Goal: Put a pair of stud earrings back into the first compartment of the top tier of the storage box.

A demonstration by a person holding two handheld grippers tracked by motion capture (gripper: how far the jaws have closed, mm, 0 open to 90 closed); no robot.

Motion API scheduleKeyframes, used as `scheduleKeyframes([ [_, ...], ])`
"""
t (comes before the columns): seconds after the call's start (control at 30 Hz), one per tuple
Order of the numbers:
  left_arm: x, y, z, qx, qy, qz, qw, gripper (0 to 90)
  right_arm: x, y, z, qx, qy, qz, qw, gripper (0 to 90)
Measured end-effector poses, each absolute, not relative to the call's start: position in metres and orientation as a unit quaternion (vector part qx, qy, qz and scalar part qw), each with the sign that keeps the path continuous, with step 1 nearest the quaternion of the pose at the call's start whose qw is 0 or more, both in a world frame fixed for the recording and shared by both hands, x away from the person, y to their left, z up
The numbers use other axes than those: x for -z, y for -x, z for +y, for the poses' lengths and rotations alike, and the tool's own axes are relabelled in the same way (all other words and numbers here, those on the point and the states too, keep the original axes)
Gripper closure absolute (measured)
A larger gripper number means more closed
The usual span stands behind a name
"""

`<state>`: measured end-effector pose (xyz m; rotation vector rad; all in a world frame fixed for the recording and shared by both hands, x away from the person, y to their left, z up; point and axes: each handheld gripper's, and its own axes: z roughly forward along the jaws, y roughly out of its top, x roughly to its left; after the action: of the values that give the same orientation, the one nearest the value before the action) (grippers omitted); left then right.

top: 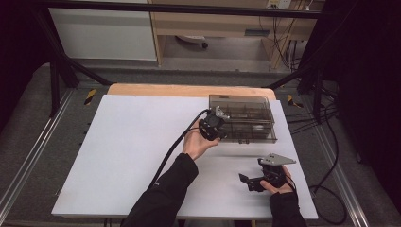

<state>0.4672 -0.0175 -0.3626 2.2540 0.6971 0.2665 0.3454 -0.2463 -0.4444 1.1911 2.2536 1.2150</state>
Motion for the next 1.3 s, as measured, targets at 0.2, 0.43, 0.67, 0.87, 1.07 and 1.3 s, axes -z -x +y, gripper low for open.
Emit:
scheduleKeyframes([
  [0.2, 0.354, -0.462, -0.012, -0.107, -0.874, 0.270, 0.389, 75.6, 0.444, -0.345, -0.246, -0.425, -0.417, 0.788, 0.158, 0.6],
  [0.43, 0.343, -0.453, 0.004, -0.107, -0.866, 0.271, 0.407, 65.4, 0.444, -0.345, -0.246, -0.424, -0.416, 0.788, 0.160, 0.6],
  [0.67, 0.337, -0.443, 0.027, -0.112, -0.855, 0.278, 0.423, 53.4, 0.445, -0.345, -0.245, -0.424, -0.418, 0.787, 0.161, 0.6],
  [0.87, 0.340, -0.436, 0.049, -0.122, -0.850, 0.292, 0.421, 42.5, 0.444, -0.345, -0.245, -0.423, -0.419, 0.787, 0.162, 0.6],
  [1.07, 0.346, -0.430, 0.072, -0.132, -0.847, 0.304, 0.416, 32.6, 0.445, -0.345, -0.245, -0.422, -0.418, 0.788, 0.163, 0.5],
  [1.3, 0.353, -0.423, 0.098, -0.131, -0.840, 0.317, 0.422, 24.2, 0.445, -0.345, -0.245, -0.421, -0.417, 0.789, 0.162, 0.6],
])
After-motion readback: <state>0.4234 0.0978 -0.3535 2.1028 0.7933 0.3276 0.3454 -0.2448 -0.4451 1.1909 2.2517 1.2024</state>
